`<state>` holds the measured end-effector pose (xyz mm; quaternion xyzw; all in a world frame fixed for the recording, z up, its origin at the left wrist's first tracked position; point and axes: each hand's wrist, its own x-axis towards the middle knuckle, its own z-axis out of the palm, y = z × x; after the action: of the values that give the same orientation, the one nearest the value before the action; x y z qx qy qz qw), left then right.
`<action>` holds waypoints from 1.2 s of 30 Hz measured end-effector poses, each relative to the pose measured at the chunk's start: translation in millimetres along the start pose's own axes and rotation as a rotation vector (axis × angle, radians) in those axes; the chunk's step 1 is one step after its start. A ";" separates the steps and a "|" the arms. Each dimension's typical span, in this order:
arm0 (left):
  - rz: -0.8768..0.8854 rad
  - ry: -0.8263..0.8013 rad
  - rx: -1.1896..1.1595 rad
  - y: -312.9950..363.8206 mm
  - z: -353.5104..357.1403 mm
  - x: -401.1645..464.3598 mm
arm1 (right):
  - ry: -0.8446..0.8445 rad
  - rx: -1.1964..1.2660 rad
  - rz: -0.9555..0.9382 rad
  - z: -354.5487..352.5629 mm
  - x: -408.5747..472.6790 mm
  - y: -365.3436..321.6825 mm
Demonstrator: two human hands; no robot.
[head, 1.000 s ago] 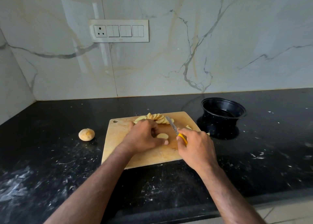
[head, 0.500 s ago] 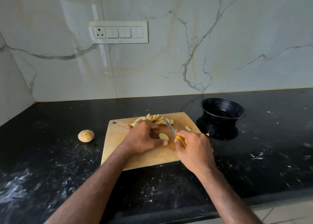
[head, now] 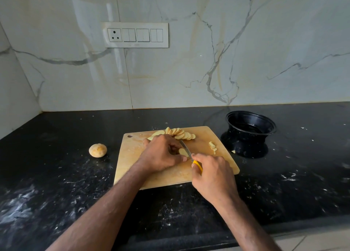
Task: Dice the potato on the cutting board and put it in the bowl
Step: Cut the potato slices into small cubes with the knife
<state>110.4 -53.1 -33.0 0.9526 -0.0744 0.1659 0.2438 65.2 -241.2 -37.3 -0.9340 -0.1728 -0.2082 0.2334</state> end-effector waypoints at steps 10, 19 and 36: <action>-0.015 0.015 -0.004 3.0 2.5 -0.7 | -0.057 -0.064 -0.055 3.3 -1.2 -9.4; -0.035 0.023 -0.032 6.0 2.7 -1.5 | -0.128 -0.050 -0.086 1.2 4.0 -9.1; -0.064 0.001 -0.048 5.5 1.9 -3.4 | -0.143 -0.060 -0.072 -20.1 -30.3 3.1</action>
<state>106.5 -58.6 -33.3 0.9483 -0.0477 0.1568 0.2716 34.4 -260.9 -36.4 -0.9463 -0.2160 -0.1543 0.1847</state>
